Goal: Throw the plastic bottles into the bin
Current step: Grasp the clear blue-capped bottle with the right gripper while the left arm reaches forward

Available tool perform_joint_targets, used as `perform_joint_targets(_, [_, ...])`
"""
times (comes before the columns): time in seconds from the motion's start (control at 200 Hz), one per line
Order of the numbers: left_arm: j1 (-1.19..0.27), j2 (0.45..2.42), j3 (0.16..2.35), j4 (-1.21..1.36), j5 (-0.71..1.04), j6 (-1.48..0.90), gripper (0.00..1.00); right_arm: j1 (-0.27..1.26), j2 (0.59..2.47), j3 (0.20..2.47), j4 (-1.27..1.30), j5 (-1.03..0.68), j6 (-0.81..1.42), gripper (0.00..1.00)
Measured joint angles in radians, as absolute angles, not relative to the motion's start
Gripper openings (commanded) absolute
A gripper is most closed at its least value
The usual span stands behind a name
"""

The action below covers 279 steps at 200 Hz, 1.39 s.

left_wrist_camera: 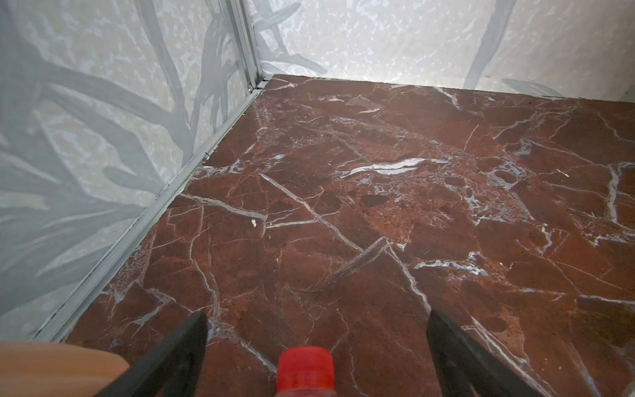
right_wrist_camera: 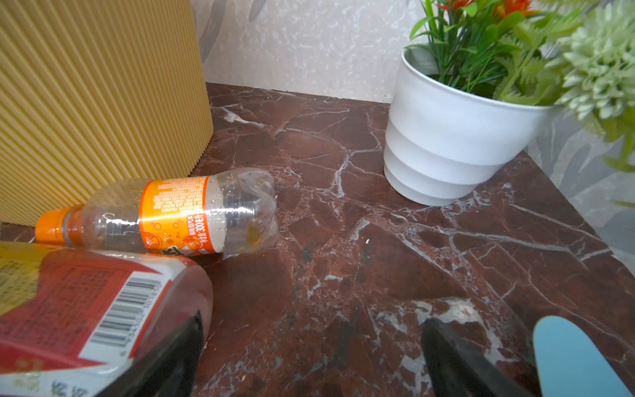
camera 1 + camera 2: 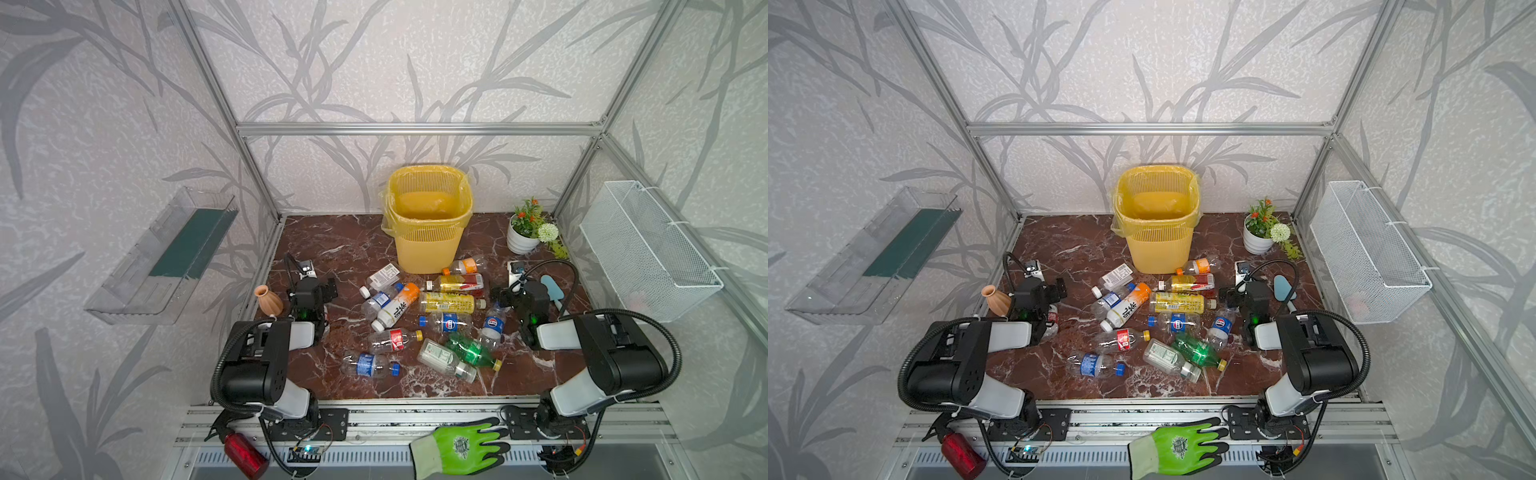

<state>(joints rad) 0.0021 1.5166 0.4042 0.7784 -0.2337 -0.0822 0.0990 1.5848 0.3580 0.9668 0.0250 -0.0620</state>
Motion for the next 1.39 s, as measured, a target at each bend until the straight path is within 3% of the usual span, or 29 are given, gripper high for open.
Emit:
perform_joint_targets(0.975, [0.002, 1.514, 0.406, 0.770, -0.233, -0.082, 0.99, 0.093, 1.575, 0.364, 0.936, 0.017, -0.060, 0.98])
perform_joint_targets(1.16, [0.002, 1.422, 0.595, 0.419, -0.222, -0.105, 0.99, 0.076, 1.418, 0.529, 0.547, 0.027, 0.002, 0.96])
perform_joint_targets(1.394, [-0.047, 1.096, 0.758, 0.179, -0.188, -0.181, 0.99, 0.075, 1.227, 0.794, -0.015, 0.039, 0.181, 0.93])
